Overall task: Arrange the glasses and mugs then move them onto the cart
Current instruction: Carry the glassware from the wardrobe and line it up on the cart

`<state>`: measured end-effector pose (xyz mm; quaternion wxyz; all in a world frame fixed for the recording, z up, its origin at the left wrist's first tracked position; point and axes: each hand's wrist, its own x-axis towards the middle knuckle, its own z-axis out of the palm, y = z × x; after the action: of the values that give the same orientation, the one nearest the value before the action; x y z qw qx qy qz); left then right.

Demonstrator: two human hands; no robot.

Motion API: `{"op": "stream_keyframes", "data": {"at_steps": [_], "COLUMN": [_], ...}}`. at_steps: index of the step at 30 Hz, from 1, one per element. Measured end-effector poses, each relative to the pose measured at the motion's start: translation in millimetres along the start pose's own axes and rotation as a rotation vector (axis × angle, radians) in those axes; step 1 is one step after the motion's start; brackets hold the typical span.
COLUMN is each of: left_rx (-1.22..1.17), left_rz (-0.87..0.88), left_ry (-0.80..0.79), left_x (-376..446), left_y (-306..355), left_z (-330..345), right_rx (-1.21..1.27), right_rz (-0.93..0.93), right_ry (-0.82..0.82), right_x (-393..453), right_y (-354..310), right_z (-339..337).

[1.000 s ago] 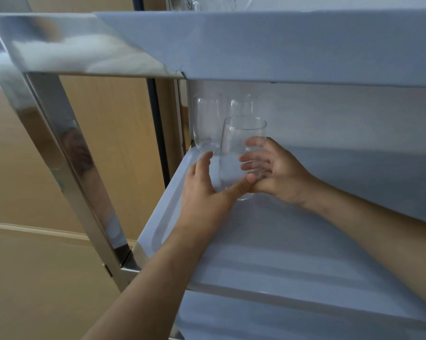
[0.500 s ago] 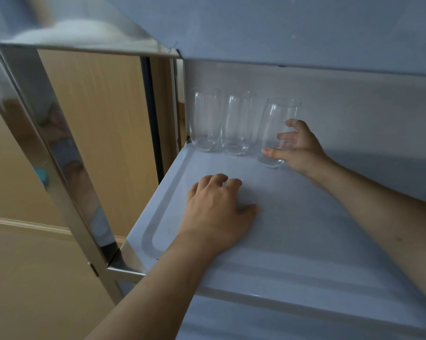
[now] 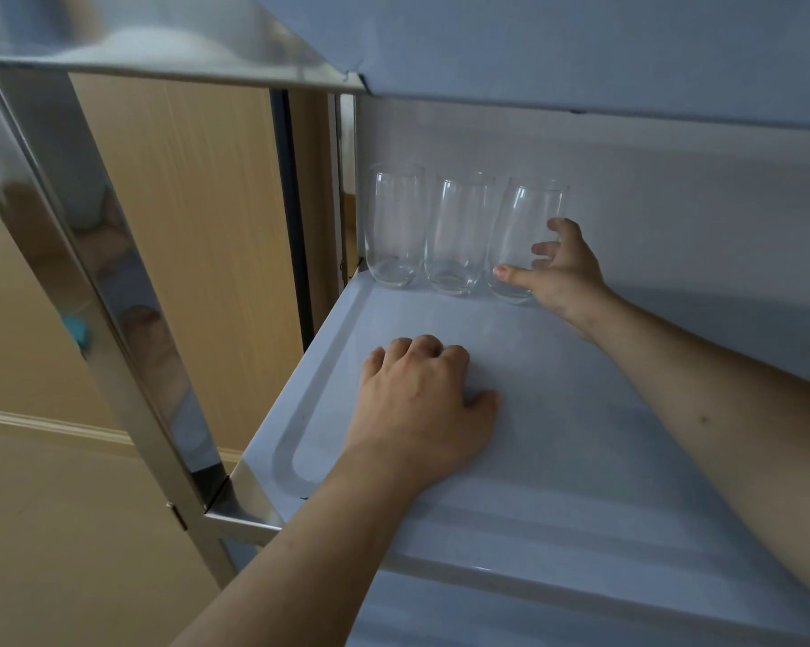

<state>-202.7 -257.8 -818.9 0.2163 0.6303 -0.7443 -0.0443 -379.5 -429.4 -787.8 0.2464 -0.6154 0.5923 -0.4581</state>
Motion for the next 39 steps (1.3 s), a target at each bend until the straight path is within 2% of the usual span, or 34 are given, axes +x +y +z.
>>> {"op": "stream_keyframes", "data": {"at_steps": [13,17,19,28,32,39], "left_rx": [0.033,0.053,0.058,0.109,0.158,0.182], "left_rz": [-0.020,-0.009,-0.009,-0.036,-0.038,-0.078], "left_ry": [0.018,0.007,0.002,-0.059,-0.063,-0.347], "left_x": [3,-1,-1,-5,-15,-55], "left_y": [1,4,5,15,24,62], "left_z": [1,2,0,-8,-14,-46], "right_rx": [-0.020,-0.179,-0.264,-0.547,-0.578,-0.595], "right_rz": [0.088,0.139,0.132,-0.058,-0.155,0.020], "right_ry": [0.014,0.095,0.079,-0.111,-0.123,-0.246], "right_x": [-6,-24,-40,-122,-156,-213], "right_y": [-7,-16,-19,-2,8,-38], "right_z": [1,-9,-16,-45,-55,-86]}}
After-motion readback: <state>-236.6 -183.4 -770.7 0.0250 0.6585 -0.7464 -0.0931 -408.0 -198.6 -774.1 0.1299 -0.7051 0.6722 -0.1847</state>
